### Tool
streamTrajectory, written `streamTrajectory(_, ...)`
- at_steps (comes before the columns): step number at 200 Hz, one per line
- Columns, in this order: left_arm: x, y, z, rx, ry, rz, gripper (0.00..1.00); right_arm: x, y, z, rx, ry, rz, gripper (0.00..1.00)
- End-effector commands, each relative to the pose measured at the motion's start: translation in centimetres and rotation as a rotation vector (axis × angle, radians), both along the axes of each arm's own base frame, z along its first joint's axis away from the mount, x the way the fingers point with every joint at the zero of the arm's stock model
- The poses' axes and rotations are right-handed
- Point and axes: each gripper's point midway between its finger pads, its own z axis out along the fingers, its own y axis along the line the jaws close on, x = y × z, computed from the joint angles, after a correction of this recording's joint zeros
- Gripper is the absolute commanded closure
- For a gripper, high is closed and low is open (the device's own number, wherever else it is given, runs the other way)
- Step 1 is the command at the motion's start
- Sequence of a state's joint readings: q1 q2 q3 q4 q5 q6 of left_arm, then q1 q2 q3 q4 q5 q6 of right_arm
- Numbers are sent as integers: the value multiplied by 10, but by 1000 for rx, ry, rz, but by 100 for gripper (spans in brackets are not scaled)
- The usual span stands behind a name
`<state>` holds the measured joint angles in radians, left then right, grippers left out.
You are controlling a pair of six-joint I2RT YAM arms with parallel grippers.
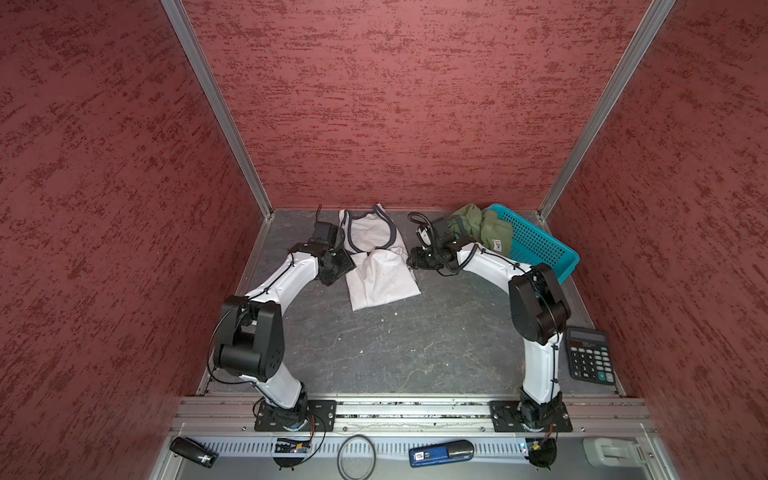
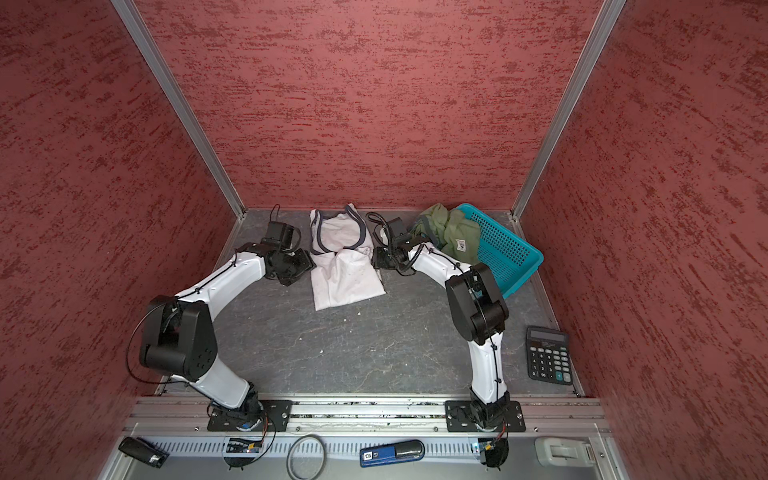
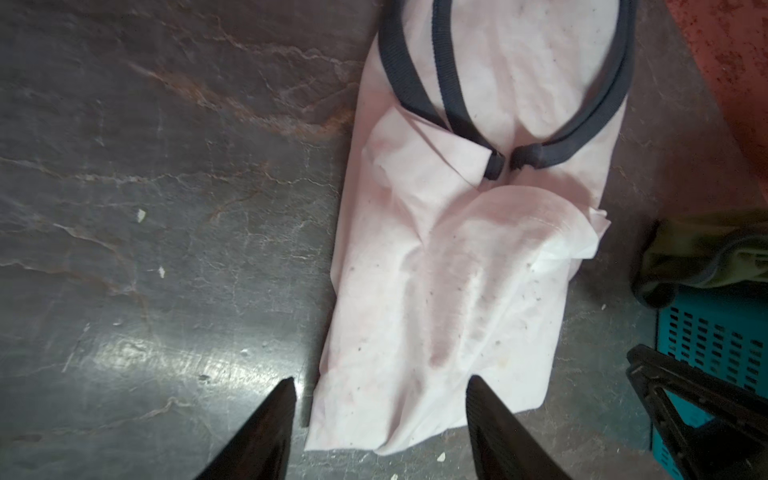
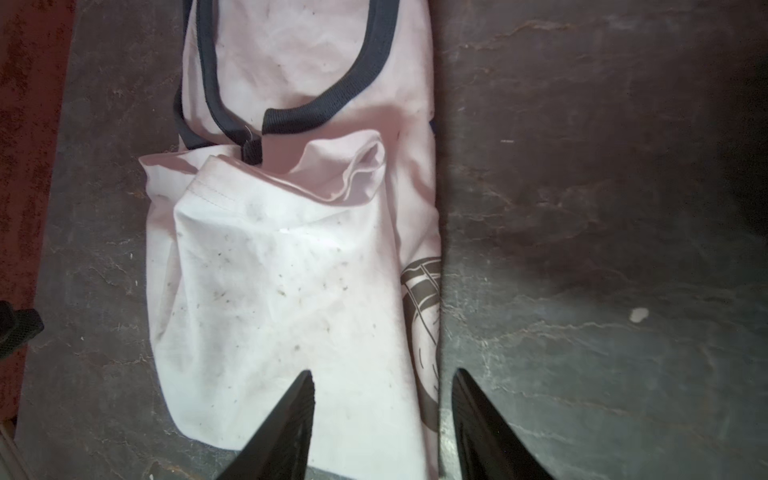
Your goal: Fold and stack the tank tops
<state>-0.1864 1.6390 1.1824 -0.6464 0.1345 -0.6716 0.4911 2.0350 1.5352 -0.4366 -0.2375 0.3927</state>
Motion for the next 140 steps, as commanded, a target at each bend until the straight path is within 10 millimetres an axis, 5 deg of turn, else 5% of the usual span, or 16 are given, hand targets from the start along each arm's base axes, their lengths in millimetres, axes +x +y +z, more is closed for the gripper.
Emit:
streamTrajectory(1,-9,-12,-11,-32,30,-18,36,-8,3,-13,-9,9,11,47)
streamTrajectory(72,-84,-24,-50,-11,148,-22,39,-52,-5,-50,-33,94,3,43)
streamTrajectory(111,-88,-29,-66,-37,155,-24,42,-68,2,-67,-14,134,9,43)
streamTrajectory(140,-85,-36,-75,-60,169,-35,51,-73,7,-70,-19,140,16,55)
